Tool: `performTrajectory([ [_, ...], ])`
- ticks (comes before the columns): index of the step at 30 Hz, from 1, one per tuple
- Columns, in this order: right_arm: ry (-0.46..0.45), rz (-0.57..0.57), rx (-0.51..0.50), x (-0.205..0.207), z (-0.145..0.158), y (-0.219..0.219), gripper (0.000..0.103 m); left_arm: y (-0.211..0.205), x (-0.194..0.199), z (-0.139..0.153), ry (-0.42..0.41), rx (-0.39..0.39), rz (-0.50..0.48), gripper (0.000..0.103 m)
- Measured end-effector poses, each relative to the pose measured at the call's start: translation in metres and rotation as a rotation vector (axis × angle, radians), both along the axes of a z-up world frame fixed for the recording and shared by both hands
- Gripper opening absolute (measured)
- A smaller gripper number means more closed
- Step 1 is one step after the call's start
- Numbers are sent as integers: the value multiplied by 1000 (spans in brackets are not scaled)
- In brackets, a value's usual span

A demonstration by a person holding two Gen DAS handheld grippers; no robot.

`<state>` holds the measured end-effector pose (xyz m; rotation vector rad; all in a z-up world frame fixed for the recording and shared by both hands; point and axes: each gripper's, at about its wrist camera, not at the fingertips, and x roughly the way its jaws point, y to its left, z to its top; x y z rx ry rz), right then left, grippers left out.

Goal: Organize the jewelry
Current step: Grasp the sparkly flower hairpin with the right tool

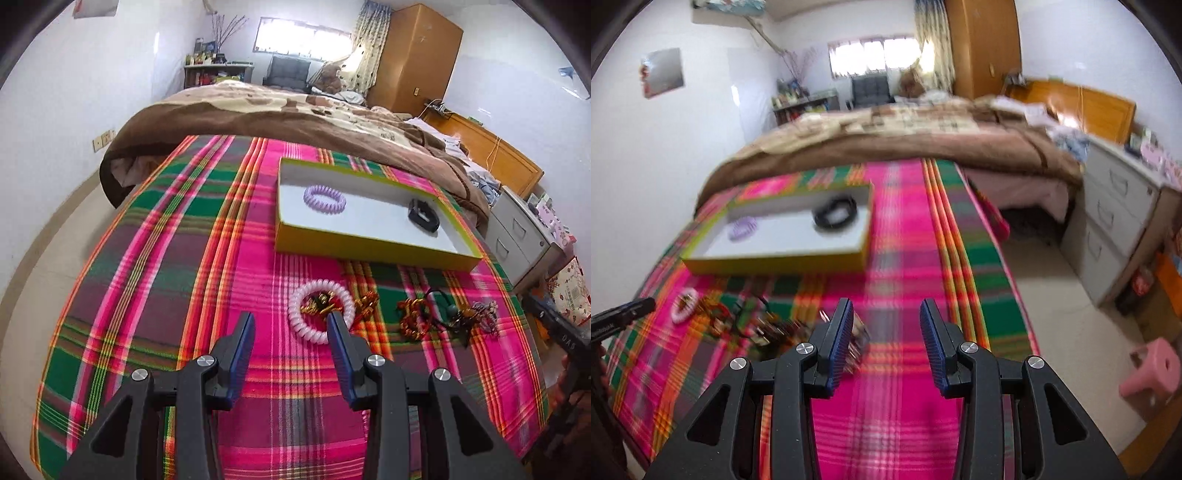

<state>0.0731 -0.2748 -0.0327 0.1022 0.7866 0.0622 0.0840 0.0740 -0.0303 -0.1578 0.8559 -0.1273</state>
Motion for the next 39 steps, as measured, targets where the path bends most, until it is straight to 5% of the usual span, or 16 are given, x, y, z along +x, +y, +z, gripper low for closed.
performTrajectory([
  [14,45,154,97,8,-11,14,39,4,10,-18,57,-9,11,40],
  [29,127,224,-34,21,-23,41,39,-5,15,-21,72,4,-1,40],
  [34,125,203,-97,17,-24,44,19,-4,16,-21,76,3,3,40],
  [39,107,200,-108,15,-21,45,14,-4,16,-21,76,5,0,40],
])
